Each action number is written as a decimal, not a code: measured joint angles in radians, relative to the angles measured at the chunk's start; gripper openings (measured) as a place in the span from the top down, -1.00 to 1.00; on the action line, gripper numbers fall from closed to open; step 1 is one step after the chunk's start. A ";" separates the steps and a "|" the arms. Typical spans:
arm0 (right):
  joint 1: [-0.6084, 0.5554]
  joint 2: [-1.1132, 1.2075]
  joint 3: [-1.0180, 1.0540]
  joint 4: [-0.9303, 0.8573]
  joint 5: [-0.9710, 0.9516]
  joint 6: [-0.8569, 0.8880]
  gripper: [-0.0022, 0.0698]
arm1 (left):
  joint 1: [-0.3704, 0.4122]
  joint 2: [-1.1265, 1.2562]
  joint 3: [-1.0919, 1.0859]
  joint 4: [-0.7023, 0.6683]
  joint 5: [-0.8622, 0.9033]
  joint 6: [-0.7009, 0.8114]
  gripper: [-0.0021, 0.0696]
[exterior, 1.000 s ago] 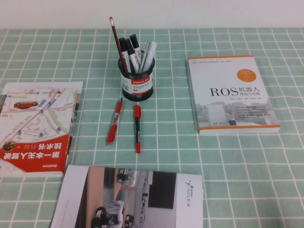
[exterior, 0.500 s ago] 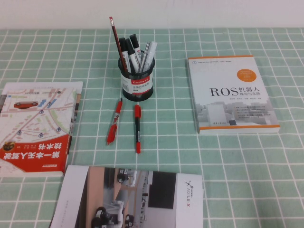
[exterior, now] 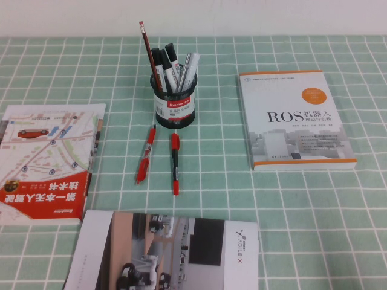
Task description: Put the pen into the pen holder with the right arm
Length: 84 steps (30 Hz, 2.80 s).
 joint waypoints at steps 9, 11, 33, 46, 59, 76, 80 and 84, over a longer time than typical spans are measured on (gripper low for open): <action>0.000 0.008 -0.002 0.127 0.038 0.000 1.00 | 0.000 0.000 0.000 0.000 0.000 0.000 0.95; 0.000 0.048 -0.028 0.173 0.081 0.000 1.00 | 0.000 0.000 0.000 0.000 0.000 0.000 0.95; 0.074 1.089 -0.799 0.035 0.759 -0.059 1.00 | 0.000 0.000 0.000 0.000 0.000 0.000 0.95; 0.436 1.666 -1.264 -0.150 0.725 0.149 1.00 | 0.000 0.000 0.000 0.000 0.000 0.000 0.95; 0.550 2.133 -1.846 -0.183 0.833 0.255 0.41 | 0.000 0.000 0.000 0.000 0.000 0.000 0.95; 0.625 2.519 -2.428 -0.334 1.103 0.337 0.21 | 0.000 0.000 0.000 0.000 0.000 0.000 0.95; 0.627 2.536 -2.465 -0.348 1.124 0.337 0.21 | 0.000 0.000 0.000 0.000 0.000 0.000 0.95; 0.627 2.540 -2.469 -0.363 1.133 0.335 0.48 | 0.000 0.000 0.000 0.000 0.000 0.000 0.95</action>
